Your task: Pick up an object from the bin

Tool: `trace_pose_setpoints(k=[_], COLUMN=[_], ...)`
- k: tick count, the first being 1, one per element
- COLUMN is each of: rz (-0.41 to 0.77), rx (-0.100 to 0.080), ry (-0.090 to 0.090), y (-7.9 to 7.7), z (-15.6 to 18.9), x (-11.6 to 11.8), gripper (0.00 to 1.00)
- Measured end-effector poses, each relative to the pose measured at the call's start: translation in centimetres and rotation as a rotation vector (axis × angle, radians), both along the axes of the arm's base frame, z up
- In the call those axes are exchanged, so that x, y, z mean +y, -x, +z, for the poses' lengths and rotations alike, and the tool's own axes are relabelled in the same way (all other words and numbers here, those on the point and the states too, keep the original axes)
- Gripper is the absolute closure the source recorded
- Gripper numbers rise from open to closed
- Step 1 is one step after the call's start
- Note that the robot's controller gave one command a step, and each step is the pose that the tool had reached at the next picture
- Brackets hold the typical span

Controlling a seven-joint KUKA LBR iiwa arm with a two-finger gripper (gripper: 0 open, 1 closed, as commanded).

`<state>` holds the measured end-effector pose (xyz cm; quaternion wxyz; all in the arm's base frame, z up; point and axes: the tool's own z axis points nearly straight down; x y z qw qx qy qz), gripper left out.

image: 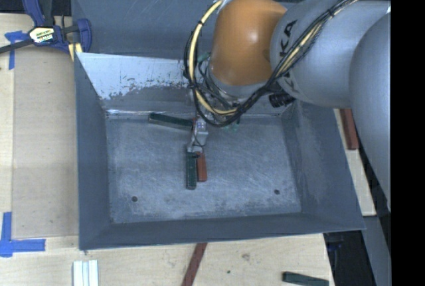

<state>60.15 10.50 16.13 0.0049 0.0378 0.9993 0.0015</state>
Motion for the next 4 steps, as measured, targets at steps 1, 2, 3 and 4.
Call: trace_pose_setpoints(k=[1, 2, 3, 4], rz=[0.174, 0.174, 0.174, 0.597], rx=[0.005, 0.006, 0.006, 0.007], ry=[0.003, 0.003, 0.003, 0.006], y=[-0.5, -0.5, -0.5, 4.8], z=[-7.6, -7.6, -7.6, -9.1], x=[-3.0, -3.0, -3.0, -7.5], gripper=[1.00, 0.00, 0.00, 1.00])
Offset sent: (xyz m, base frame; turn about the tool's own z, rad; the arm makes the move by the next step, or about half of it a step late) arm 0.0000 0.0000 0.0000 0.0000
